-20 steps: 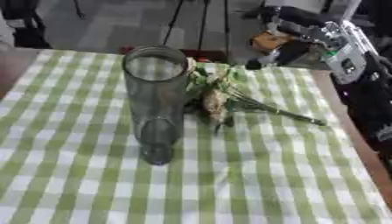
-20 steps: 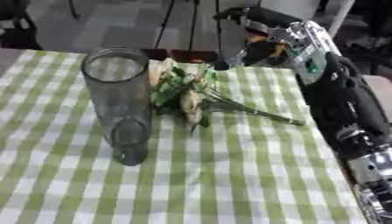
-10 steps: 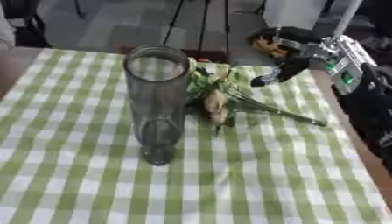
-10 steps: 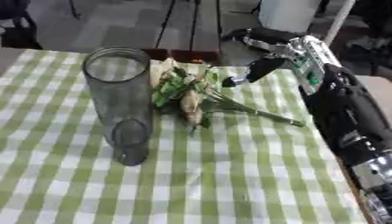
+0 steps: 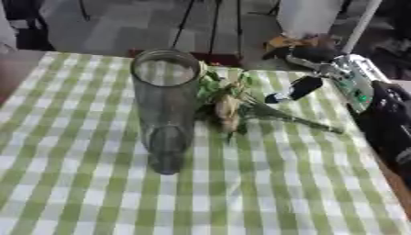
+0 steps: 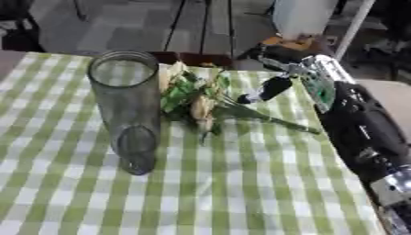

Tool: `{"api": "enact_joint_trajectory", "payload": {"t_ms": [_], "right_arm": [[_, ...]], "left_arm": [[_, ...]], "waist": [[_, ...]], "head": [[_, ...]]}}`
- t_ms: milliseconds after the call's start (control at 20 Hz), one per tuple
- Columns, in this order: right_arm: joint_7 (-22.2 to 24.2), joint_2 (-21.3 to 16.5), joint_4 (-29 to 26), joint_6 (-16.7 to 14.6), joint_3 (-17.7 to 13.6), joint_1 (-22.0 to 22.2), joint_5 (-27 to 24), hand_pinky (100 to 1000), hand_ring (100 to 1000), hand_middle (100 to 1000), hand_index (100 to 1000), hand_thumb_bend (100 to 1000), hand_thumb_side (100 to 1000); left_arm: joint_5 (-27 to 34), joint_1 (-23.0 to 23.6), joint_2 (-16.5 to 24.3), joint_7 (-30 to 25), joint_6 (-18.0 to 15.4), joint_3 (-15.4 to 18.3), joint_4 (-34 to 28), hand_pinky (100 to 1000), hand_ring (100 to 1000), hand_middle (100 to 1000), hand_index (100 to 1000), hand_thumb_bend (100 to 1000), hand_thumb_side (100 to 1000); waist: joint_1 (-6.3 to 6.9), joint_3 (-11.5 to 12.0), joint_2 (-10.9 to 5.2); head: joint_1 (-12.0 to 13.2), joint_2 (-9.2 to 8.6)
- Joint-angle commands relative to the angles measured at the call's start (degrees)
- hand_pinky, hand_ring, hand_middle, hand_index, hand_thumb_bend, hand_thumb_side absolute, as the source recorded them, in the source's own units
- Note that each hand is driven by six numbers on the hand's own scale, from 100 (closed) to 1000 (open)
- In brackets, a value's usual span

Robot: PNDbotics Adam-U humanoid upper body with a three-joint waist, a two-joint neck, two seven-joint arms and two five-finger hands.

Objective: Arrange flowers into the vase.

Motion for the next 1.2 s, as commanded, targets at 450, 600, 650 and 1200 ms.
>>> {"api": "enact_joint_trajectory", "payload": {"t_ms": [450,600,650,1200], "right_arm": [[-3.9,0.4,3.2,-1.1,0.6,0.2,3.1,829,937,883,954,621,577],[-4.7,0.8,3.8,-1.3,0.8,0.2,3.9,820,926,875,946,615,585],[-5.3,1.0,4.0,-1.2,0.7,0.2,4.2,811,916,868,940,613,591],[-15.1,3.1,6.1,0.7,-0.1,-0.3,10.2,768,864,820,895,538,620]], "left_arm": [[0.3,-0.9,0.5,-0.2,0.0,-0.1,-0.8,532,829,931,955,100,871],[0.3,-0.9,0.4,-0.2,0.0,-0.2,-0.8,532,829,931,955,100,873],[0.3,-1.0,0.4,-0.2,0.1,-0.2,-0.8,532,829,932,955,100,874],[0.5,-1.1,0.2,-0.4,0.0,-0.3,-0.8,531,829,932,955,100,876]], "waist": [[0.22,0.1,-0.56],[0.20,0.2,-0.43],[0.18,0.2,-0.40],[0.22,0.4,0.05]], "head": [[-0.1,-0.63],[0.0,-0.73],[0.0,-0.77],[-0.1,-1.06]]}}
